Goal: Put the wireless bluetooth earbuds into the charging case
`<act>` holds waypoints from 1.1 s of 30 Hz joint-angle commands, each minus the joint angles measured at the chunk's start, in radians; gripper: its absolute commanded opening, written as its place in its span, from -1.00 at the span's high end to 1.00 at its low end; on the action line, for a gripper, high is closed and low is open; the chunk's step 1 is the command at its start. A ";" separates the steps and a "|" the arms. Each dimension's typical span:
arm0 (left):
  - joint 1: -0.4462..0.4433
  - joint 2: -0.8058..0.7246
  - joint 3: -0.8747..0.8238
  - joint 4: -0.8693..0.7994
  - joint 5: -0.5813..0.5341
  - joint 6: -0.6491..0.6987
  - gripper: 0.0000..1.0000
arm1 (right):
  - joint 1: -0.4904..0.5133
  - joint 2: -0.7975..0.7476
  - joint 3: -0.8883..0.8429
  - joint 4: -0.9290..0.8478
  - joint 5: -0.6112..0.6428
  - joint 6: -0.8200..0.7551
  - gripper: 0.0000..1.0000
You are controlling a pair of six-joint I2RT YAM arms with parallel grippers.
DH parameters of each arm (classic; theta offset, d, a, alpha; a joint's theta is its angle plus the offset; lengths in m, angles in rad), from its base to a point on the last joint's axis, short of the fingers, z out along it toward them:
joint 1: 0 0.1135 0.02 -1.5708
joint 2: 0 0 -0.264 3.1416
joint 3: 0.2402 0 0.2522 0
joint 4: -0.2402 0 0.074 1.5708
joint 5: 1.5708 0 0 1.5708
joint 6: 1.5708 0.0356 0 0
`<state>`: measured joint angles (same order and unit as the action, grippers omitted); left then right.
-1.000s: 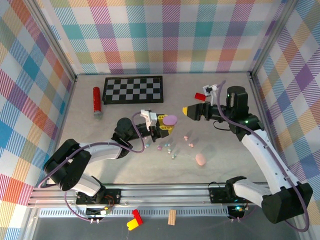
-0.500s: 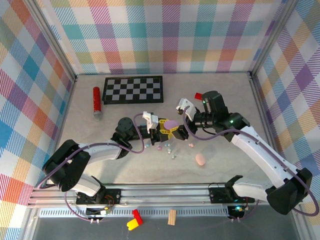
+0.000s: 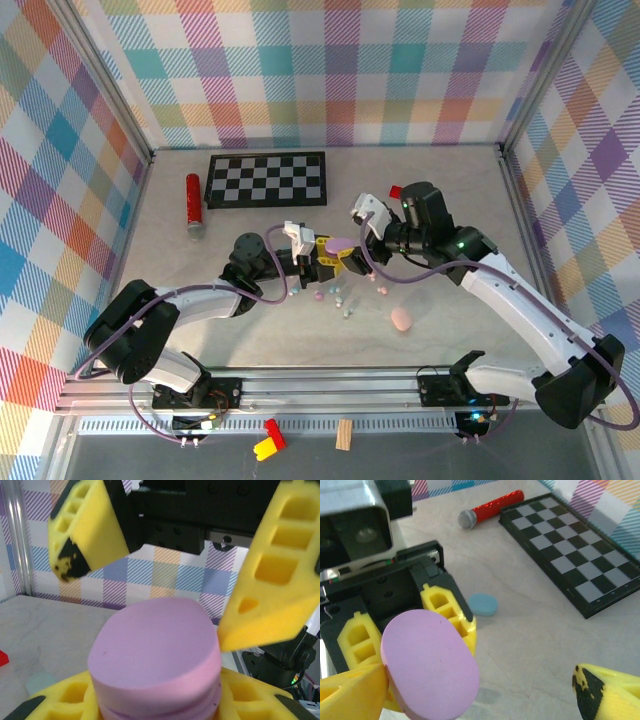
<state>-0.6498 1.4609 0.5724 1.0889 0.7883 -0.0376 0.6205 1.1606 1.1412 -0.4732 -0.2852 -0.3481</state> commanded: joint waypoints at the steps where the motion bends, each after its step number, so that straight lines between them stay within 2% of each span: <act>1: -0.002 -0.031 -0.008 0.034 0.052 0.011 0.29 | -0.009 -0.023 0.009 0.066 0.083 0.025 -0.88; 6: -0.002 -0.046 -0.011 0.021 0.061 0.009 0.29 | -0.009 0.000 0.022 0.073 0.124 0.052 -0.86; 13: 0.001 -0.070 -0.025 -0.006 0.035 0.023 0.29 | -0.010 -0.004 0.022 0.087 0.116 0.078 -0.86; 20: 0.027 -0.074 -0.038 -0.008 0.016 0.024 0.29 | -0.040 -0.123 -0.064 0.182 -0.043 0.174 -0.88; 23: 0.048 -0.079 -0.054 0.008 0.005 0.026 0.29 | -0.098 -0.177 -0.130 0.264 -0.123 0.348 -0.88; 27: 0.092 -0.091 -0.078 0.022 -0.002 0.025 0.29 | -0.182 -0.190 -0.236 0.366 -0.169 0.690 -0.87; 33: 0.185 -0.116 -0.107 0.032 -0.009 0.028 0.29 | -0.171 -0.113 -0.351 0.379 -0.133 0.966 -0.77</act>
<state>-0.5030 1.3773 0.4805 1.0687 0.7826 -0.0296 0.4393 1.0115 0.8284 -0.1429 -0.3897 0.4023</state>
